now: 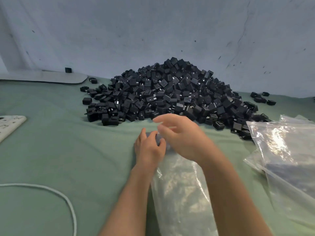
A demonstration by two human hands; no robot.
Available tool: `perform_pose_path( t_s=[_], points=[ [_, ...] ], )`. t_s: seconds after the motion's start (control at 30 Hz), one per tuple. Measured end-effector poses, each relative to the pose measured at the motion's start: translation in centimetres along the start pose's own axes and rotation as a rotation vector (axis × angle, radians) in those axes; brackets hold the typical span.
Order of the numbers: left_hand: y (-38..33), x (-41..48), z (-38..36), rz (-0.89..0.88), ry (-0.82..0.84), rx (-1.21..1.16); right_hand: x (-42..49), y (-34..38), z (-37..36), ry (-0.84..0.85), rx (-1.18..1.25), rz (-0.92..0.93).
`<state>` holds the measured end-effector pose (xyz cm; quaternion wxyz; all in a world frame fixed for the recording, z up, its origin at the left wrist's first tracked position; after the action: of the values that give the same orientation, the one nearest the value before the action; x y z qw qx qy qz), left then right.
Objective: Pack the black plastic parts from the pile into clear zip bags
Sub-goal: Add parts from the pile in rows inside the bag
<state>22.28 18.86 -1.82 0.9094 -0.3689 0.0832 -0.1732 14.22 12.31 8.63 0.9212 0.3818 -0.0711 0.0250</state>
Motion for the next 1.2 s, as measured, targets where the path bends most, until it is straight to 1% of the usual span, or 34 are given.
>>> perform_pose_path(
  t_s=[0.03,0.1,0.17,0.27,0.3,0.37,0.47,0.57,0.73,0.9,0.97,1.03,1.1,1.13,1.2],
  points=[
    [-0.1,0.0,0.1,-0.014,-0.011,0.019,2.4,-1.0,-0.9,0.026,-0.070,-0.082],
    [0.2,0.2,0.5,-0.001,-0.045,0.004,6.3,-3.8,-2.7,-0.008,-0.153,-0.224],
    [0.6,0.0,1.1,0.003,-0.113,-0.112,8.0,-6.8,-4.2,-0.001,-0.186,-0.312],
    [2.1,-0.5,2.2,0.066,-0.247,-0.376,11.0,-7.6,-5.6,0.007,-0.233,-0.349],
    [2.5,-0.6,2.5,0.085,-0.286,-0.421,11.9,-8.2,-6.0,0.025,-0.267,-0.366],
    [2.8,-0.7,2.8,0.102,-0.338,-0.458,13.1,-8.7,-6.3,0.079,-0.361,-0.397],
    [2.8,-0.8,2.8,0.108,-0.365,-0.483,14.3,-10.0,-6.3,0.099,-0.403,-0.464],
    [2.7,-0.7,2.8,0.107,-0.358,-0.473,15.1,-10.2,-6.3,0.088,-0.392,-0.462],
    [2.7,-0.7,3.0,0.103,-0.361,-0.474,15.3,-10.5,-5.5,-0.020,-0.333,-0.498],
    [2.7,-0.8,2.9,0.096,-0.367,-0.474,15.2,-10.5,-5.6,-0.025,-0.370,-0.504],
    [2.8,-0.7,2.9,0.094,-0.373,-0.491,14.9,-10.2,-4.8,-0.080,-0.296,-0.485],
    [2.9,-0.6,3.0,0.103,-0.384,-0.515,14.2,-9.5,-3.6,-0.162,-0.147,-0.446],
    [3.1,-0.7,3.2,0.109,-0.395,-0.565,13.2,-8.4,-2.3,-0.211,0.015,-0.370],
    [3.1,-0.8,3.4,0.103,-0.402,-0.591,12.7,-7.7,-1.8,-0.201,0.064,-0.326],
    [2.8,-1.0,4.0,0.075,-0.412,-0.639,11.5,-5.7,-1.3,-0.103,0.070,-0.239]
  ],
)
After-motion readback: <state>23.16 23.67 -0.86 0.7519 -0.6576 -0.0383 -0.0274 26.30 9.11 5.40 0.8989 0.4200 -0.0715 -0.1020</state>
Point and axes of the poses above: each hand's wrist, its own x-axis towards the middle knuckle, its own z-axis out of the back of the hand, y = z × x, the point moved 9 cm from there along x, towards the middle knuckle, and after that the axes turned 10 degrees about y, right-handed, at the moved point
